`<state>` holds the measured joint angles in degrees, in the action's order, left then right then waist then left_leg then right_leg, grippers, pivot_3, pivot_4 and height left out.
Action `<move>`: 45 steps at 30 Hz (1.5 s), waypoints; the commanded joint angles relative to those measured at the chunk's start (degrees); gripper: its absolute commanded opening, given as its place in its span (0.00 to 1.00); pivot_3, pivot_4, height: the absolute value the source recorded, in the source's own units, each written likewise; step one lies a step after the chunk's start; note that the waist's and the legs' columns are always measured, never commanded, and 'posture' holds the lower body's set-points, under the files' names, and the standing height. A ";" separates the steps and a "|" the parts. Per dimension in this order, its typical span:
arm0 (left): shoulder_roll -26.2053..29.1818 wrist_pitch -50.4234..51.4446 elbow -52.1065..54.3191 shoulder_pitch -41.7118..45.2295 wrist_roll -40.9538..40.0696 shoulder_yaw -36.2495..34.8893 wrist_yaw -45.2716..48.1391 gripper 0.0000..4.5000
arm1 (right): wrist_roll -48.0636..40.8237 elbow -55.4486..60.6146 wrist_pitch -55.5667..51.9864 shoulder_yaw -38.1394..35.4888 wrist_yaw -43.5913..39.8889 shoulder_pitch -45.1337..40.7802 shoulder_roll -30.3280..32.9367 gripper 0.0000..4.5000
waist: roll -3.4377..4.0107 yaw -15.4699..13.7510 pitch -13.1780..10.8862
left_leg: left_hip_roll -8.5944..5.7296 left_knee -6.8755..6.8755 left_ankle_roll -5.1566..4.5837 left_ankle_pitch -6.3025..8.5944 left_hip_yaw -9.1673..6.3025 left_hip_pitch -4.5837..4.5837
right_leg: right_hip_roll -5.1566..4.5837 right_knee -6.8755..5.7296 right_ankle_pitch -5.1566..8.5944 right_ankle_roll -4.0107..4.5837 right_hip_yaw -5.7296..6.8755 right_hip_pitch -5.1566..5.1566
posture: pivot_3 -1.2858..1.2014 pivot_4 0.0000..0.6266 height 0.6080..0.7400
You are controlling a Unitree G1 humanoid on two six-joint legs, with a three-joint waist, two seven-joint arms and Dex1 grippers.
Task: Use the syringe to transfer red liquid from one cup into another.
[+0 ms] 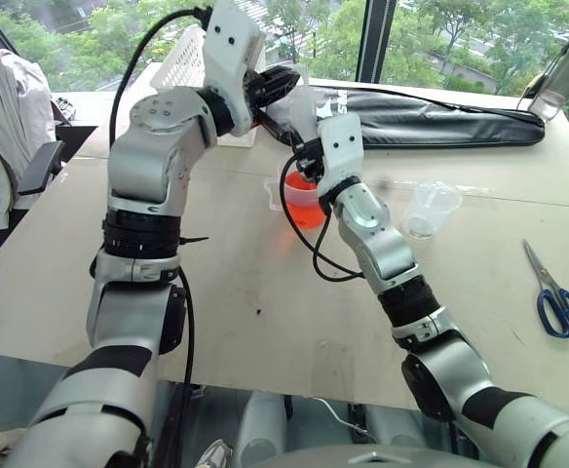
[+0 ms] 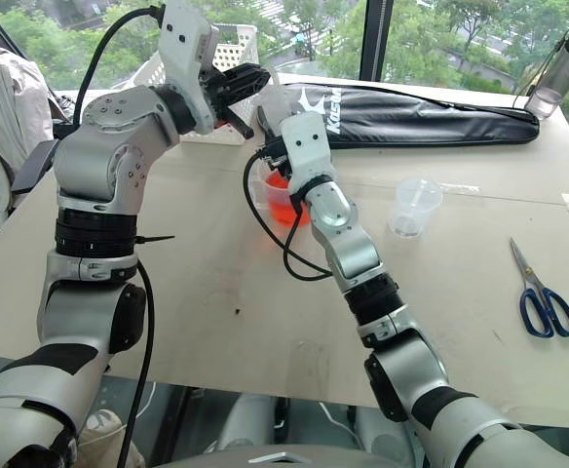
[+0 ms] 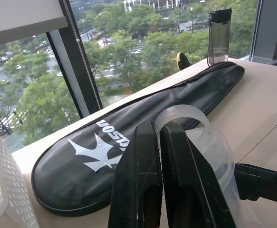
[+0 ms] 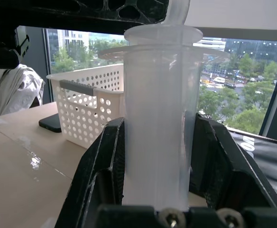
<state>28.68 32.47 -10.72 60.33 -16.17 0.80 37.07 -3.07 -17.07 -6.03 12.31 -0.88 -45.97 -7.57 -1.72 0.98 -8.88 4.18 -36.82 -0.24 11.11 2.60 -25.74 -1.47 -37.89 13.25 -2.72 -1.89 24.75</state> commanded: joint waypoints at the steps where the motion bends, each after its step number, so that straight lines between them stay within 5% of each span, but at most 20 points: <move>1: 0.88 -4.10 -0.31 3.89 1.21 -2.04 -0.59 0.00 | 0.01 1.83 -0.31 0.82 -0.73 1.70 -3.27 0.34 | 0.00 -0.01 0.00 | 0.00 0.00 0.00 0.00 0.00 0.00 | 0.00 0.01 0.00 0.00 0.00 0.00 | 0.52 0.24 0.88; 39: 0.97 -5.40 -4.72 5.62 0.02 -2.90 3.19 0.00 | 0.18 2.70 0.87 0.94 -0.70 2.15 -3.37 0.34 | 0.00 0.01 0.00 | 0.00 0.00 0.00 0.00 0.00 -0.01 | 0.00 0.01 0.00 0.00 0.00 0.00 | 0.52 0.24 0.88; 42: 1.49 -0.10 -1.63 3.69 -3.88 -4.82 4.75 0.17 | 0.78 3.31 1.68 1.00 -0.42 1.66 -3.12 0.34 | 0.00 0.09 0.00 | 0.00 0.00 0.00 0.00 0.00 -0.01 | 0.00 0.01 0.00 0.00 0.00 0.00 | 0.52 0.24 0.88; 45: 3.12 5.99 1.37 2.16 -8.60 -9.14 4.88 0.48 | 1.41 4.52 2.43 1.33 -0.38 1.29 -2.80 0.34 | 0.00 0.55 0.00 | 0.01 0.00 0.00 0.00 -0.01 0.00 | 0.01 0.00 0.00 0.00 -0.01 0.00 | 0.52 0.24 0.88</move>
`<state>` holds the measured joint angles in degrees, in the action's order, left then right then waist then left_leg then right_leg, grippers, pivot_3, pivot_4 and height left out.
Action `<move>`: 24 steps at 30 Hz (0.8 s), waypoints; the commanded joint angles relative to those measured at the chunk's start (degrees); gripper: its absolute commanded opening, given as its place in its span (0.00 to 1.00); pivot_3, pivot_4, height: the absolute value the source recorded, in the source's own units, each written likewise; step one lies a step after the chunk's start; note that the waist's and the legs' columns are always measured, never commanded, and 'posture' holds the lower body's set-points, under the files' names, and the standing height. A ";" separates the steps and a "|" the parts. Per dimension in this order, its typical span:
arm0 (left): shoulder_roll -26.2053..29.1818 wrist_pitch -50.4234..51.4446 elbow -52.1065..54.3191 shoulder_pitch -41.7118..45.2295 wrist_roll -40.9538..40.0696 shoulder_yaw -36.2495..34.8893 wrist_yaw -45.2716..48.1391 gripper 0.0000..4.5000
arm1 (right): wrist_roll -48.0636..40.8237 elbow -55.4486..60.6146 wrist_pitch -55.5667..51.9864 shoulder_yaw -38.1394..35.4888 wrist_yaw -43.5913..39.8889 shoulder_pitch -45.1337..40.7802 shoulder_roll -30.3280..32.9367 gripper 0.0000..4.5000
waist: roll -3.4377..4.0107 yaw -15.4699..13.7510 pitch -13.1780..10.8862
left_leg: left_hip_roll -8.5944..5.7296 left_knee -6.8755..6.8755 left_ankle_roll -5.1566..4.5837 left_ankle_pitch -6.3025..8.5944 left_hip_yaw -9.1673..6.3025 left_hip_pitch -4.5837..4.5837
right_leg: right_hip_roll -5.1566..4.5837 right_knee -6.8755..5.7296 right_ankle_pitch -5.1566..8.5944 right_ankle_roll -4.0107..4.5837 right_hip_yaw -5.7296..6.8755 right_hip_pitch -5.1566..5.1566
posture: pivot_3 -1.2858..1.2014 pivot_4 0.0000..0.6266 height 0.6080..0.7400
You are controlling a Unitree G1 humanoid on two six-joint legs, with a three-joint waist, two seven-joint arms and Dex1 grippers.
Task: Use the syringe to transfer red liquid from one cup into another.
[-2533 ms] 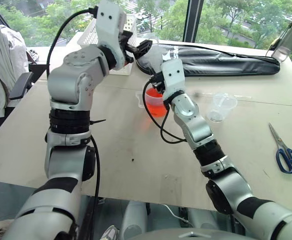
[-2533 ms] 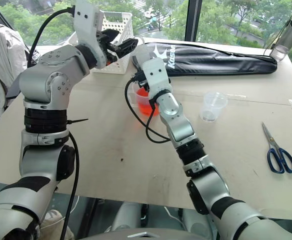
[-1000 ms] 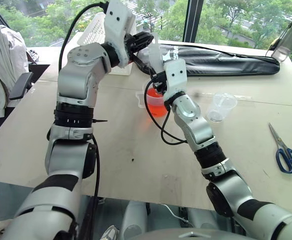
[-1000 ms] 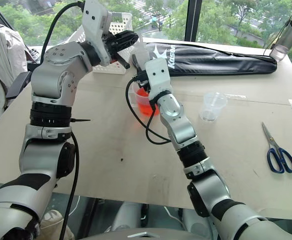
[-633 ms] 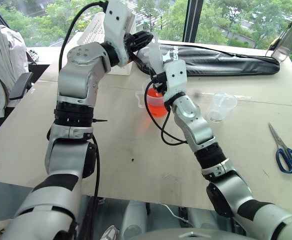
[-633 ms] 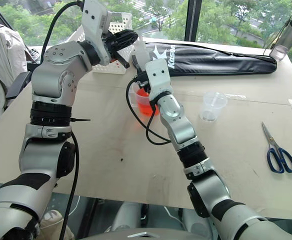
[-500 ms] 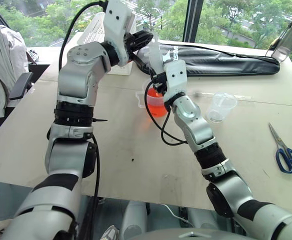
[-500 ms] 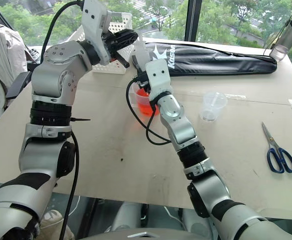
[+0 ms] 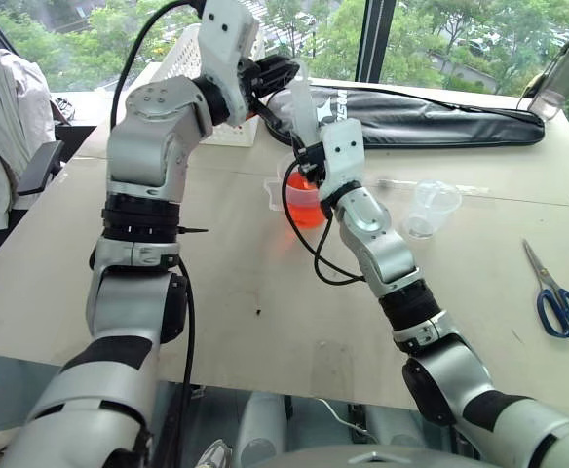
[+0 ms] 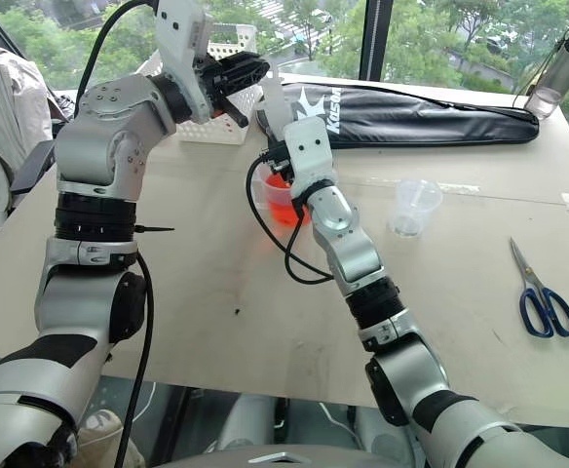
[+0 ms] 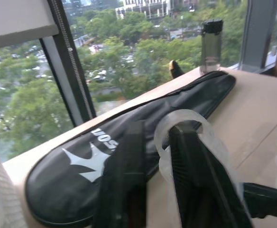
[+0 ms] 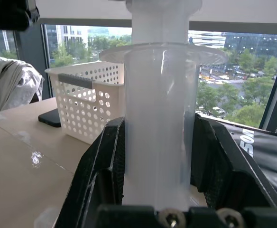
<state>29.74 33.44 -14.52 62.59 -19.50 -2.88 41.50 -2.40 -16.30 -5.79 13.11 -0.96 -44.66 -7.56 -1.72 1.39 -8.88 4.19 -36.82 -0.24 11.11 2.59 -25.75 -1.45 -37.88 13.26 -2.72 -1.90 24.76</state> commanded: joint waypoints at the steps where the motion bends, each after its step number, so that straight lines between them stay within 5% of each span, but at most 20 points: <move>1: 2.56 7.33 6.08 -0.50 -7.17 -7.18 0.33 0.59 | 0.90 4.06 2.41 0.60 -0.30 -0.13 -2.70 0.34 | 0.00 0.38 0.00 | 0.00 0.00 0.00 0.00 -0.01 0.00 | 0.00 -0.01 0.00 0.00 0.00 0.00 | 0.52 0.24 0.88; 5: 7.30 18.00 10.32 -3.56 -15.24 -13.17 1.91 0.98 | 1.24 4.83 3.02 0.62 -0.52 -0.15 -2.57 0.34 | 0.00 1.05 0.00 | 0.01 0.00 0.00 0.00 -0.05 0.00 | 0.00 -0.02 0.00 -0.01 0.02 0.00 | 0.52 0.24 0.88; 10: 12.03 23.44 14.76 -10.29 -19.54 -14.93 3.95 1.00 | 1.27 4.95 3.23 0.37 -0.83 -0.09 -2.67 0.34 | -0.01 1.01 0.01 | 0.03 0.01 0.01 0.00 -0.06 0.06 | 0.00 -0.07 0.00 0.00 0.03 -0.01 | 0.52 0.24 0.88; 24: 7.92 19.69 18.09 -14.83 -20.13 -14.04 -0.12 1.00 | -5.93 6.14 8.58 -3.51 -3.48 -1.84 -4.36 0.34 | -0.08 0.80 0.03 | 0.00 -0.08 0.02 -0.01 -0.09 0.04 | -0.04 -0.06 0.00 0.00 0.08 -0.08 | 0.52 0.24 0.88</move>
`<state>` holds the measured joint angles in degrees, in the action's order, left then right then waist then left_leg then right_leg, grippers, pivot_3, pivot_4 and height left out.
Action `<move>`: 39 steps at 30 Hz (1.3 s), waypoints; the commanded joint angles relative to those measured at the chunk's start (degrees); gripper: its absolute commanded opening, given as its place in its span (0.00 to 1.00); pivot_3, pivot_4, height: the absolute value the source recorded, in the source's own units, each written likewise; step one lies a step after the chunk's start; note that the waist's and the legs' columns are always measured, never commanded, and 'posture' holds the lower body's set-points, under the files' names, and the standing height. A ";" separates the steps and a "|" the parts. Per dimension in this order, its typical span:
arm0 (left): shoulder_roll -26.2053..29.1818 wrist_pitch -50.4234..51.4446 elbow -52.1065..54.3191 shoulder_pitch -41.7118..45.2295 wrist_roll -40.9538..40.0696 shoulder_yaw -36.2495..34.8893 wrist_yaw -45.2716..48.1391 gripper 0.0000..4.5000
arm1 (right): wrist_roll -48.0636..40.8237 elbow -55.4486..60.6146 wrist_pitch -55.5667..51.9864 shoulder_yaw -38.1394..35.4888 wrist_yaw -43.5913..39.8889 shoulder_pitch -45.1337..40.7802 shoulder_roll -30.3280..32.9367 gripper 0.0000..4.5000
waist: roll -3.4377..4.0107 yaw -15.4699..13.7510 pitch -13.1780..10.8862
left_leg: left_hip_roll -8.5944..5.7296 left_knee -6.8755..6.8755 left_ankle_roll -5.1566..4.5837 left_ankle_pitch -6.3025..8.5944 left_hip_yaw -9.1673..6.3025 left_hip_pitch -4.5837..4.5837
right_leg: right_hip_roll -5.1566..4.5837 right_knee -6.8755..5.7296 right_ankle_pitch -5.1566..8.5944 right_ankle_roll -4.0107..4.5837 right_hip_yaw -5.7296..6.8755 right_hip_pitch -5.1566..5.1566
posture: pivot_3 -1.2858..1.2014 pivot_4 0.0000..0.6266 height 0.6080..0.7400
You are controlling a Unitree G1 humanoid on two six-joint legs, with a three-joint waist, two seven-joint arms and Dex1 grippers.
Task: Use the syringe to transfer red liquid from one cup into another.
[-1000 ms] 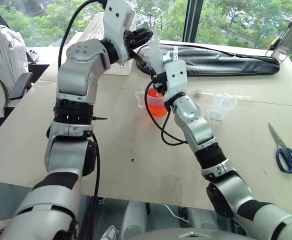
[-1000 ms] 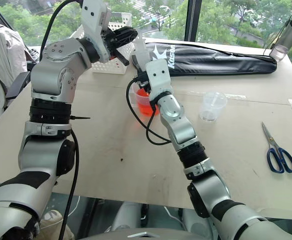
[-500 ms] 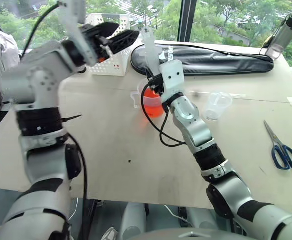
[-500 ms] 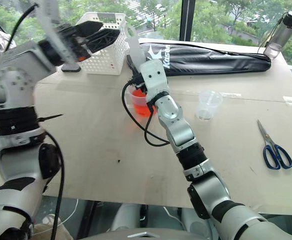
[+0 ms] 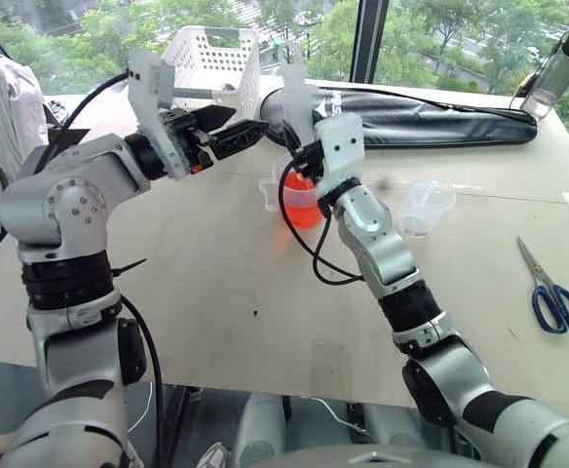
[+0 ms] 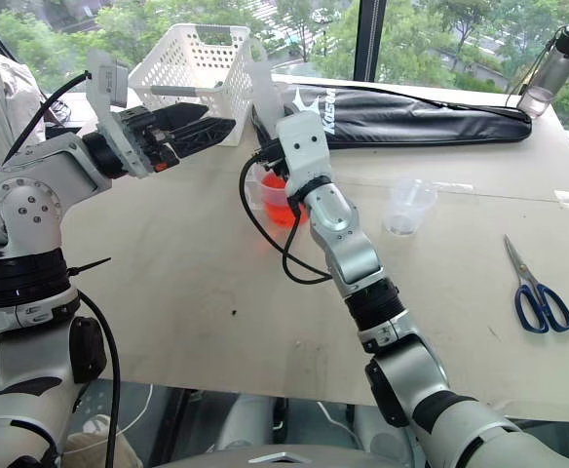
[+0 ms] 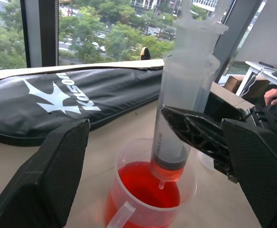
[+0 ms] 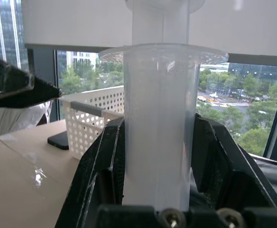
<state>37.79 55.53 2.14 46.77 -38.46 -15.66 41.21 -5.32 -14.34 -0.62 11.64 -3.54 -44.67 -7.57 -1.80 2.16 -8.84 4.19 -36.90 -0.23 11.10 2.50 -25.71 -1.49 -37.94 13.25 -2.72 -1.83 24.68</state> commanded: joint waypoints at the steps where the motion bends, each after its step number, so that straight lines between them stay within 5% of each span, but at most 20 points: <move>1: -0.44 -2.80 1.23 1.31 -1.78 -1.87 0.22 1.00 | -3.85 4.90 3.79 -2.58 -1.08 -2.37 -4.25 0.34 | 0.00 0.02 0.00 | 0.00 0.00 0.00 0.00 0.00 0.00 | 0.00 0.01 0.00 0.00 0.00 0.00 | 0.52 0.24 0.88; 11: -2.84 -7.27 -4.72 6.84 -3.94 -5.24 -2.42 1.00 | -16.34 21.41 -6.12 -11.34 -2.80 -4.49 2.62 0.34 | -0.01 -0.20 -0.01 | 0.00 0.00 0.00 0.00 0.00 -0.01 | -0.02 0.01 0.00 0.00 0.02 -0.01 | 0.52 0.24 0.88; 18: -4.47 -10.13 -5.53 7.59 -3.02 -2.67 -2.25 1.00 | -11.93 30.75 -15.03 -17.39 -0.46 -0.09 16.33 0.34 | -0.01 -1.42 -0.01 | -0.03 -0.05 0.00 0.00 0.04 -0.02 | -0.06 0.04 0.00 0.00 0.03 -0.05 | 0.52 0.24 0.88; 23: -6.53 -10.64 -7.56 10.79 -3.22 -0.98 -2.16 1.00 | -9.09 32.99 -17.12 -19.40 1.03 5.39 20.24 0.34 | 0.00 -1.30 -0.02 | -0.02 -0.03 -0.01 0.00 0.03 0.00 | 0.00 0.02 0.00 0.00 0.02 -0.04 | 0.52 0.24 0.88; 39: -14.50 -21.81 -23.66 26.09 9.14 13.95 5.93 1.00 | -2.29 33.48 -14.99 -18.71 4.21 19.94 17.60 0.34 | 0.06 -1.54 -0.05 | -0.06 -0.04 -0.01 0.00 0.10 0.00 | 0.03 0.09 0.01 -0.01 -0.10 -0.04 | 0.52 0.24 0.88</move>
<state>24.82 36.54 -19.35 68.96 -30.70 -2.72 45.75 -8.10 16.74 -17.28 -6.61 0.43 -24.72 9.99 -1.75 0.63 -8.89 4.12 -36.94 -0.24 11.11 2.59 -25.72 -1.46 -37.85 13.26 -2.74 -1.92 24.64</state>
